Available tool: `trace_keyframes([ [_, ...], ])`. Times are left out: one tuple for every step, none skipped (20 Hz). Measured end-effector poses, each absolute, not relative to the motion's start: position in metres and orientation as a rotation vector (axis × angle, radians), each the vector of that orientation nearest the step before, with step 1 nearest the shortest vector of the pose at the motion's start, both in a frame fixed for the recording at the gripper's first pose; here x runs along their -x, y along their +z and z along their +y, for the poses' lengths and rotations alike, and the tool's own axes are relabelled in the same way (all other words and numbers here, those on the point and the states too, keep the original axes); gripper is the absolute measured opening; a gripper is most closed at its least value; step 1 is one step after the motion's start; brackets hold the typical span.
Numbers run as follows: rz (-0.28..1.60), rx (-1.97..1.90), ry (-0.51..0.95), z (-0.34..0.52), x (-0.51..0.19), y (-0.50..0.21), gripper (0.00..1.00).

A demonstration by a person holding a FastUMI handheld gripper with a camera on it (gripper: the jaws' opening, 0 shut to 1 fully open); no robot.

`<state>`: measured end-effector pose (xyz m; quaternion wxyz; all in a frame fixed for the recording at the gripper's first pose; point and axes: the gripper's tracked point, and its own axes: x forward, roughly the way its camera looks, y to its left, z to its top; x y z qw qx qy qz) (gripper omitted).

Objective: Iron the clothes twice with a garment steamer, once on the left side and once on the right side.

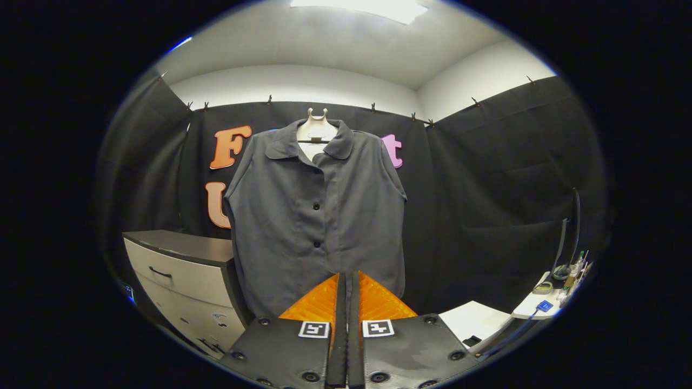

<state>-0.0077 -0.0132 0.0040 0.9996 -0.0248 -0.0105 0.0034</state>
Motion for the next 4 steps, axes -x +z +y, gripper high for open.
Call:
trace_keyframes([
  [-0.024,0.054,0.009,-0.0135,0.0088,0.005,0.09],
  [-0.026,0.059,0.01,-0.0137,0.0089,0.0063,0.09],
  [-0.027,0.062,0.01,-0.0141,0.0082,0.0065,0.09],
  [-0.023,0.061,0.013,-0.0139,0.0074,0.0054,0.09],
])
